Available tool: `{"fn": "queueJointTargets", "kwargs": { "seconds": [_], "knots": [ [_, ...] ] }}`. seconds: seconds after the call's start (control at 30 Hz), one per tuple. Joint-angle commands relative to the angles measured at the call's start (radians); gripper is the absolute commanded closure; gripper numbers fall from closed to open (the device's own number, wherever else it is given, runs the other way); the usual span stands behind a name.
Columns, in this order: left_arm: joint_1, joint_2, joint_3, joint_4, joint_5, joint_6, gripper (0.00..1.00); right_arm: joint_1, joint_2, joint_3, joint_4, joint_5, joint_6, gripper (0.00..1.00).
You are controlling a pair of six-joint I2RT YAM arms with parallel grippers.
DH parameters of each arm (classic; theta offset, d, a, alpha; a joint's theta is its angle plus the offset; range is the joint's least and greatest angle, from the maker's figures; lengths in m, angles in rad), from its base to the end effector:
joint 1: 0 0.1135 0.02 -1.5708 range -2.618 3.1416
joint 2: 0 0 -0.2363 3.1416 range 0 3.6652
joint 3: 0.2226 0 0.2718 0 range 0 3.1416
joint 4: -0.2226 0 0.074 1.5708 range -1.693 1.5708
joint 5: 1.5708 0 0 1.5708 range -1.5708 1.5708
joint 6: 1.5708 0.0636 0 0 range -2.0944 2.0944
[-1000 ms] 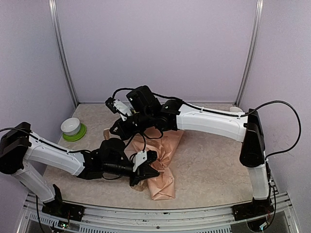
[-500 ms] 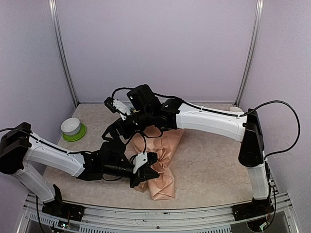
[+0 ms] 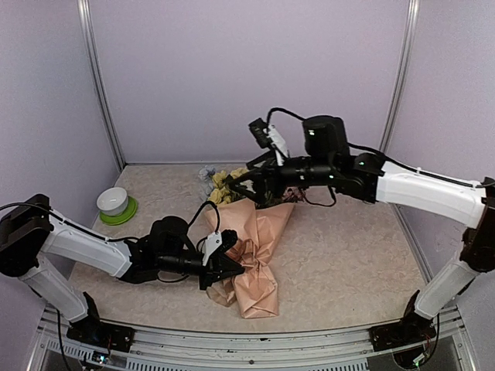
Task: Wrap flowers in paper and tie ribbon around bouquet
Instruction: Cross the half-tied ribbon over the folded bouquet.
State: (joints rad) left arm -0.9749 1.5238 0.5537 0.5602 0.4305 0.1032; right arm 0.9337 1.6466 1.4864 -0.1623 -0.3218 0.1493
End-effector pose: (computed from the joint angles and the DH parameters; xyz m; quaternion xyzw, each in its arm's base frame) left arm 0.1627 -0.2873 0.1122 0.5199 0.6409 -0.3881 0.4103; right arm 0.2435 0.3629 0.3235 -0.3927 0.7044 0.4087 0.4273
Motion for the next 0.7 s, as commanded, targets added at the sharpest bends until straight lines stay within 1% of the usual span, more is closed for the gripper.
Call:
{"fn": "queueJointTargets", "kwargs": {
  "seconds": [0.0, 0.07, 0.1, 0.17, 0.23, 0.3, 0.37, 0.43, 0.5, 0.53, 0.6, 0.67],
  "knots": [
    [0.021, -0.024, -0.03, 0.101, 0.064, -0.05, 1.0, -0.097, -0.286, -0.442, 0.368, -0.148, -0.072, 0.03],
    [0.044, -0.026, -0.048, 0.14, 0.084, -0.077, 1.0, -0.098, -0.349, -0.587, 0.424, -0.198, -0.141, 0.07],
    [0.054, -0.029, -0.057, 0.159, 0.087, -0.086, 1.0, -0.097, -0.36, -0.635, 0.436, -0.23, -0.167, 0.11],
    [0.064, -0.037, -0.069, 0.177, 0.09, -0.096, 1.0, -0.095, -0.355, -0.713, 0.468, -0.284, -0.194, 0.26],
    [0.067, -0.043, -0.07, 0.175, 0.089, -0.093, 1.0, -0.084, -0.328, -0.747, 0.499, -0.307, -0.206, 0.35],
    [0.067, -0.043, -0.069, 0.175, 0.089, -0.092, 1.0, -0.066, -0.29, -0.747, 0.52, -0.284, -0.227, 0.36],
    [0.068, -0.04, -0.069, 0.178, 0.091, -0.097, 1.0, -0.05, -0.235, -0.738, 0.557, -0.279, -0.222, 0.35],
    [0.068, -0.04, -0.068, 0.184, 0.091, -0.104, 1.0, -0.03, -0.177, -0.707, 0.556, -0.277, -0.224, 0.32],
    [0.07, -0.046, -0.07, 0.201, 0.102, -0.118, 1.0, -0.013, -0.132, -0.685, 0.561, -0.284, -0.219, 0.31],
    [0.075, -0.049, -0.074, 0.221, 0.112, -0.136, 1.0, -0.006, -0.119, -0.682, 0.571, -0.288, -0.215, 0.32],
    [0.09, -0.044, -0.089, 0.329, 0.155, -0.196, 1.0, 0.001, -0.108, -0.69, 0.597, -0.289, -0.213, 0.33],
    [0.103, -0.03, -0.09, 0.401, 0.186, -0.259, 1.0, 0.005, -0.105, -0.701, 0.629, -0.28, -0.208, 0.35]
  ]
}}
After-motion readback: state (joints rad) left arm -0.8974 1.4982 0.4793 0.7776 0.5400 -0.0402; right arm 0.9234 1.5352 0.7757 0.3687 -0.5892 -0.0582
